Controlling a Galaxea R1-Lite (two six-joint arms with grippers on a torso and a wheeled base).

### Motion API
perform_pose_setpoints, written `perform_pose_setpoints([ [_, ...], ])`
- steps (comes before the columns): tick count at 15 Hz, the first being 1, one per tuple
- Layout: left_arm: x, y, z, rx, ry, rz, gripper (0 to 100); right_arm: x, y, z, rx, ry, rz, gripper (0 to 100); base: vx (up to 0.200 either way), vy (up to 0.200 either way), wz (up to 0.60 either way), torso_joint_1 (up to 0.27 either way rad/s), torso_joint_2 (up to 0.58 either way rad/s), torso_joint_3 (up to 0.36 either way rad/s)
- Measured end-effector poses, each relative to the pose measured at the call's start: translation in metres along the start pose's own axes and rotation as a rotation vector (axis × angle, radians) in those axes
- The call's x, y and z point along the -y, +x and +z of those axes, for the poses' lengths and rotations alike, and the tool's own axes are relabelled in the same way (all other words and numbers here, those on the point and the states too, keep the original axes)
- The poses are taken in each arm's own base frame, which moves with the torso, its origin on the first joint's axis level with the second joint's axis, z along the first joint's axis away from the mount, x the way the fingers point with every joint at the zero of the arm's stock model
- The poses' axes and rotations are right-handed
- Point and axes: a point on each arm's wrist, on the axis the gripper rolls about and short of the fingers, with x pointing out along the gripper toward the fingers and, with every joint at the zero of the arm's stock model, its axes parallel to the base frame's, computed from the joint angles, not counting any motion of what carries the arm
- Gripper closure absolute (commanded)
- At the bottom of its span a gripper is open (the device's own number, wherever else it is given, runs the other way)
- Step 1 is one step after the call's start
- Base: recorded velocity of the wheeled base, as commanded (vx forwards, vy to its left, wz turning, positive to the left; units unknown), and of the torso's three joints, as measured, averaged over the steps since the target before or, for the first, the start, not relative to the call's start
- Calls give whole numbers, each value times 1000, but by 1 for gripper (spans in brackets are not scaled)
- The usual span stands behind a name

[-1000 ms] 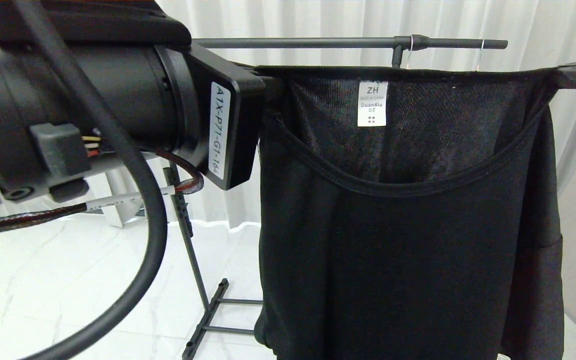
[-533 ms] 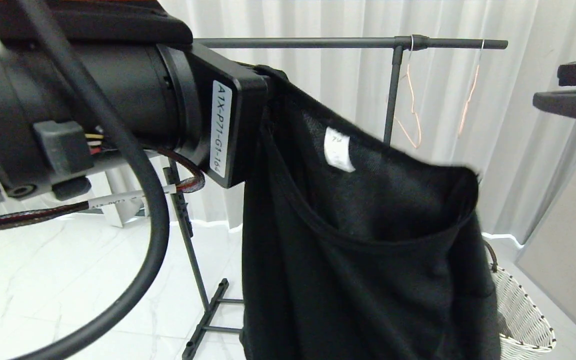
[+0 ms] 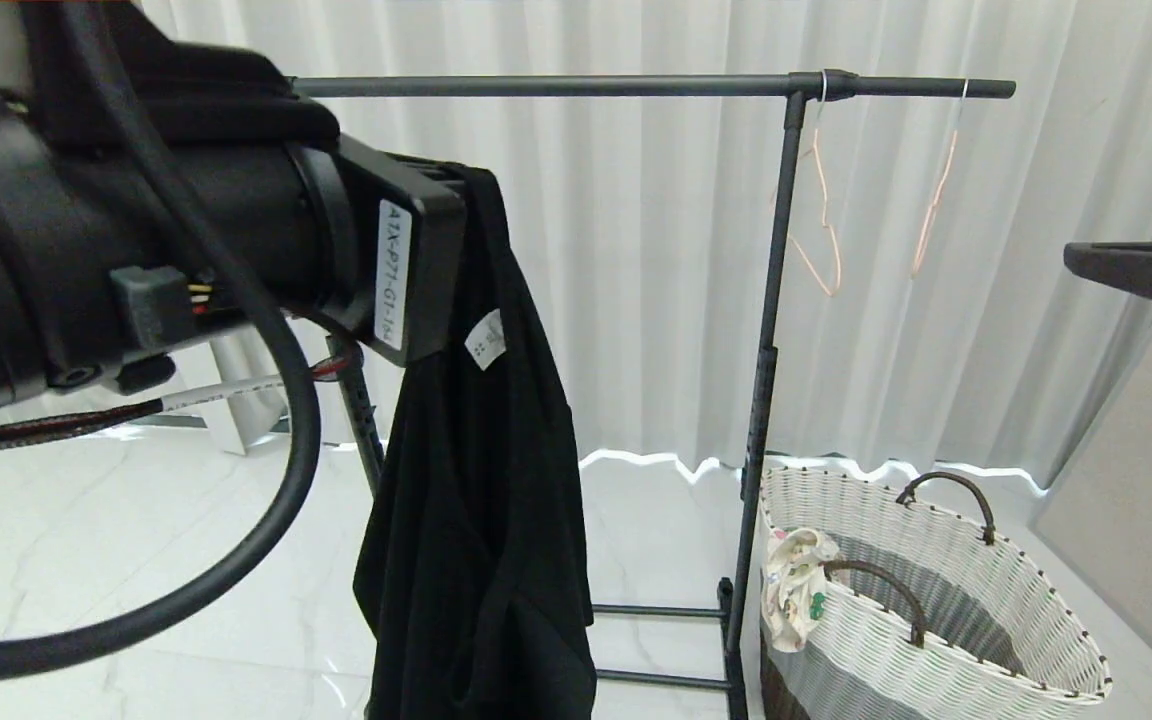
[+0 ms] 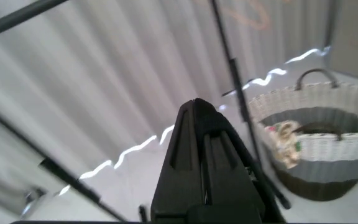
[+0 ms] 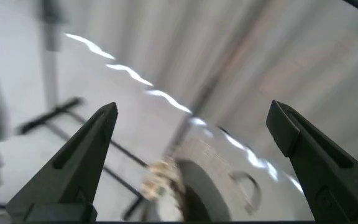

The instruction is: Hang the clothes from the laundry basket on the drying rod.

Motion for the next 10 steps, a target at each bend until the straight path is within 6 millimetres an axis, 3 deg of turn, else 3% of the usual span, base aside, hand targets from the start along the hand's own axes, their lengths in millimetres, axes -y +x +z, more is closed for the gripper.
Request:
perform_pose_setpoints([
  [6,-39,-25,-45,-119,0,183,100,60,11,-44,-288,-78,-505,0,0,0,0,0,0,0],
  [10,-45,-44,-62,-140,-5,220,100,85,10,-69,-339,-92,-696,0,0,0,0,0,0,0],
])
